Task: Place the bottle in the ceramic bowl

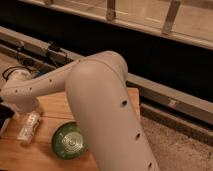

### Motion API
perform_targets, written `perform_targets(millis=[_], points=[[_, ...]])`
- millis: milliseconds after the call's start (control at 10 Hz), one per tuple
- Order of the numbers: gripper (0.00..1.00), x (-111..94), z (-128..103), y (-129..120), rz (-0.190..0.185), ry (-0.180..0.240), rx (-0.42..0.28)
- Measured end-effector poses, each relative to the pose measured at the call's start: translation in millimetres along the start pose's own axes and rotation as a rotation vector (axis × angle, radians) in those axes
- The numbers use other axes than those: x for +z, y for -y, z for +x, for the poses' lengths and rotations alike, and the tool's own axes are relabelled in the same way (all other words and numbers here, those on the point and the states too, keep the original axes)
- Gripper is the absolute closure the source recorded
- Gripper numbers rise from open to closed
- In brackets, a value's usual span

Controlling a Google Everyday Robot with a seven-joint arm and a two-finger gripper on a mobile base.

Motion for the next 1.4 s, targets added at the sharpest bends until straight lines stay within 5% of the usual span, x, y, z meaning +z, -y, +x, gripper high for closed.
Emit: perform_targets(millis=[400, 900, 1400], points=[[0.35, 0, -1, 2, 0.004, -0.003, 0.005], [0.35, 25, -21, -6, 0.010, -0.053, -0.022], [0.35, 45, -15, -3, 0.050, -0.118, -0.018]])
